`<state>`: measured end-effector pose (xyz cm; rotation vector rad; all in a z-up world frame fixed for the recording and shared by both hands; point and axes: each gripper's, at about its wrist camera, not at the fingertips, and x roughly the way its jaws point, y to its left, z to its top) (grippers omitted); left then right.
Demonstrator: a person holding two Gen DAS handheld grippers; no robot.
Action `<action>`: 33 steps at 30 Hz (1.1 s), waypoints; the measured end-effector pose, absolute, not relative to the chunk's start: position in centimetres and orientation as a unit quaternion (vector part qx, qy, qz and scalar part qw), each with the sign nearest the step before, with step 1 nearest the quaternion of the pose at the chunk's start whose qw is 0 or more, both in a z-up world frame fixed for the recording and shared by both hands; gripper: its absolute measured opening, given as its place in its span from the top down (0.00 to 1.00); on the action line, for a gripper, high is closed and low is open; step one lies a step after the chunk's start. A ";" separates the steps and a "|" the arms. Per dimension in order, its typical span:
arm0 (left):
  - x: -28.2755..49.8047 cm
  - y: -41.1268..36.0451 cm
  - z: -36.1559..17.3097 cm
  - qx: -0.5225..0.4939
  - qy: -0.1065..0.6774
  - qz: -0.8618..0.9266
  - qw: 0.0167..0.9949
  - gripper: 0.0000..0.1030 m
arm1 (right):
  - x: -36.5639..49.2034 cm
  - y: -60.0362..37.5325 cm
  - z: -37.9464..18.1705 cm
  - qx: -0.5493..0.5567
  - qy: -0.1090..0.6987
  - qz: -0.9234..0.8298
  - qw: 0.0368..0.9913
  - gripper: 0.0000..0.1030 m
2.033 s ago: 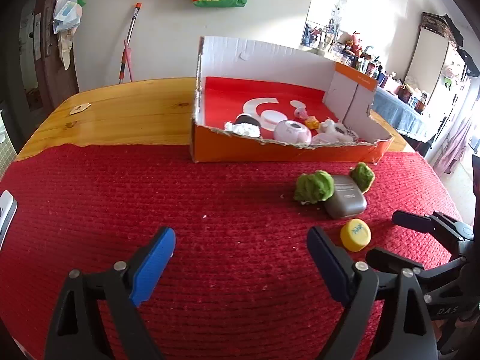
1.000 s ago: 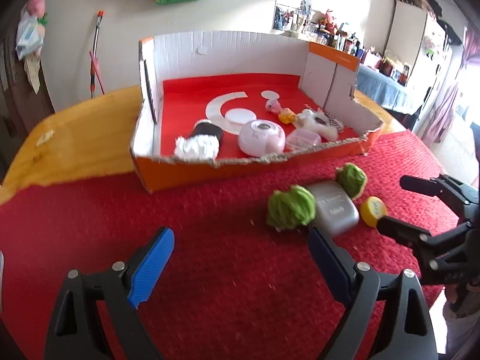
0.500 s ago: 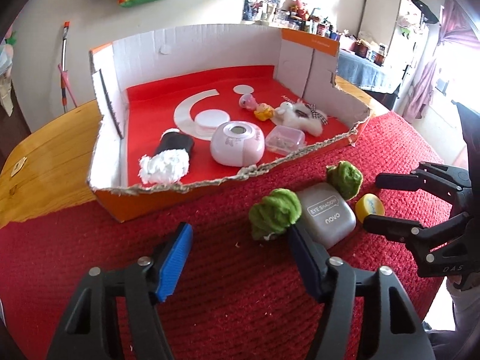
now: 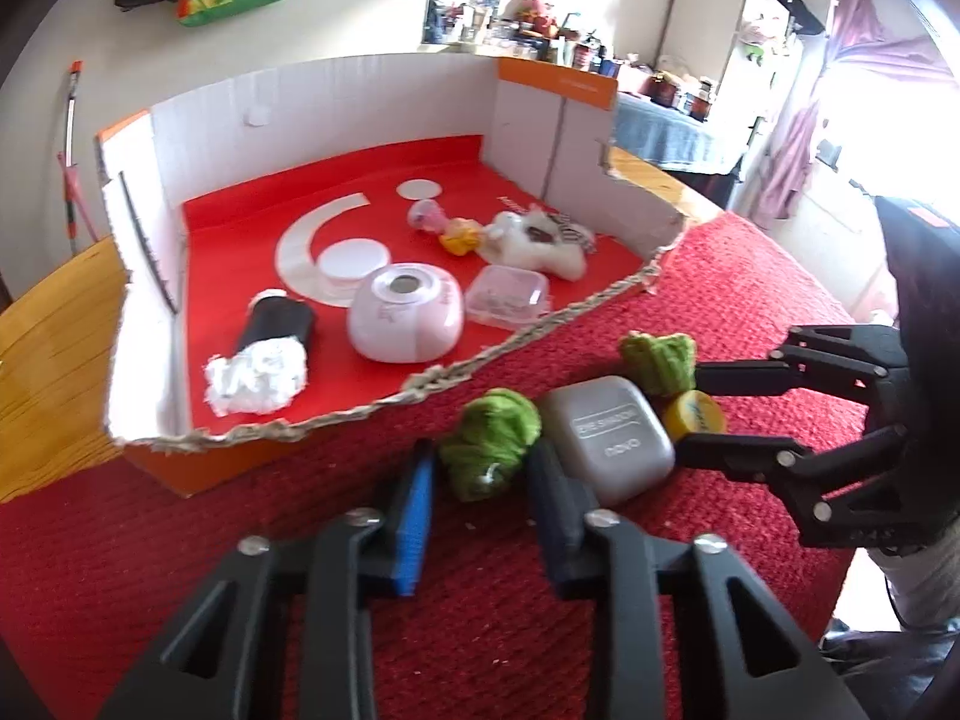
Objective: Organize objects
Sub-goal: 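Close left gripper on the green fuzzy ball while right gripper closes on the yellow lid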
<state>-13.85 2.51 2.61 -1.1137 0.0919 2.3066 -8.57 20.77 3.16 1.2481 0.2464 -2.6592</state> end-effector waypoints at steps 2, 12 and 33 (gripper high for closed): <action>-13.7 2.7 2.6 -0.414 0.037 0.863 0.288 0.74 | -8.6 20.8 3.2 0.420 0.080 -0.899 0.099 0.71; -11.7 2.0 3.8 -0.390 0.027 0.879 0.273 0.75 | -7.6 20.3 3.8 0.402 0.086 -0.907 0.096 0.72; -8.4 -0.1 6.1 -0.366 -0.003 0.894 0.259 0.75 | -5.5 18.5 6.1 0.379 0.093 -0.915 0.106 0.72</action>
